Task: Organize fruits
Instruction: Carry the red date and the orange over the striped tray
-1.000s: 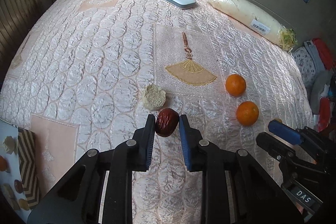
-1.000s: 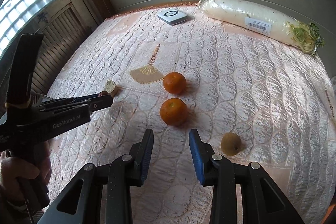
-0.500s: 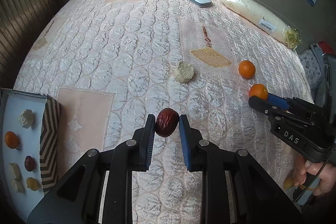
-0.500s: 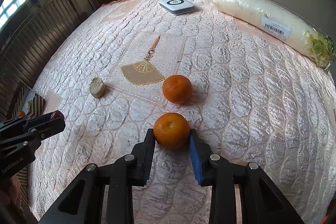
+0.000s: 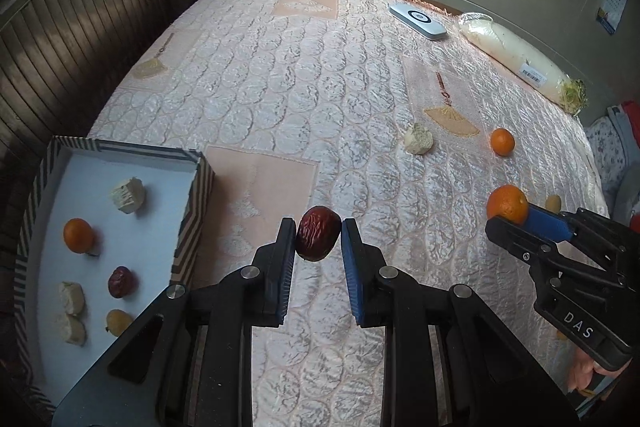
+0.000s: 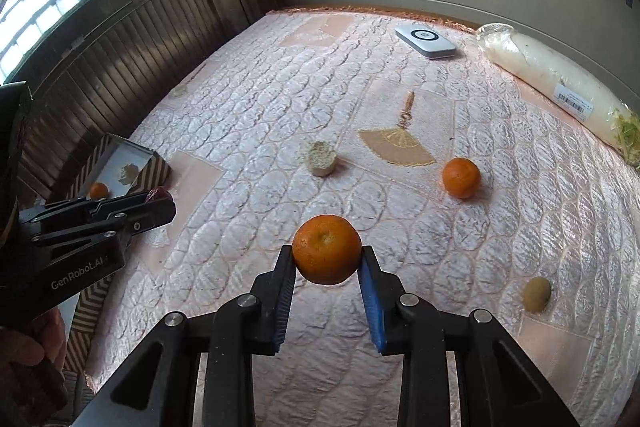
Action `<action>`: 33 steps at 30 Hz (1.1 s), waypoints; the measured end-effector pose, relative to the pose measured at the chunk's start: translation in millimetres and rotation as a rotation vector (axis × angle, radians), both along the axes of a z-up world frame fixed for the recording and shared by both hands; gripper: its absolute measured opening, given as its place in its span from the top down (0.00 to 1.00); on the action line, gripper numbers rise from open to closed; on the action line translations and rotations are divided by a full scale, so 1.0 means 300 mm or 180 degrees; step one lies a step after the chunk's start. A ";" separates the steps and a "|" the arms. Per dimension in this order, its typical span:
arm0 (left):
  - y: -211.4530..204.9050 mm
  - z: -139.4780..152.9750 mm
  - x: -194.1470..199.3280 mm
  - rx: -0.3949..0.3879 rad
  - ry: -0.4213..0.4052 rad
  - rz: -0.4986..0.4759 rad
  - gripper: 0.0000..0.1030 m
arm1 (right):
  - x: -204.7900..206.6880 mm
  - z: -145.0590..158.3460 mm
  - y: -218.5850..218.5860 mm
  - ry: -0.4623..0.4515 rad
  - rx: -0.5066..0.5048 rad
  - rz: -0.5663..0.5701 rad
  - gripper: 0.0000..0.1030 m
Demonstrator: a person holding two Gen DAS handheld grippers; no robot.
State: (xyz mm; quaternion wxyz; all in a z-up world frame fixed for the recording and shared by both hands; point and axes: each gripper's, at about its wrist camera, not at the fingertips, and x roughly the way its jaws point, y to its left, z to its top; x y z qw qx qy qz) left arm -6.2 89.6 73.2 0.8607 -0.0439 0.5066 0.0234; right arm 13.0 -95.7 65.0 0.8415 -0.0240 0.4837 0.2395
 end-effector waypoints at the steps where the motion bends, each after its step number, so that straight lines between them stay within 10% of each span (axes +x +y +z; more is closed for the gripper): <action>1: 0.017 0.005 -0.013 0.0015 -0.0012 0.0027 0.78 | -0.009 0.008 0.025 -0.0010 -0.0003 0.0044 0.70; 33: 0.485 0.003 -0.351 0.0073 0.0012 0.0920 0.78 | -0.217 0.072 0.616 -0.0168 -0.0065 0.1258 0.70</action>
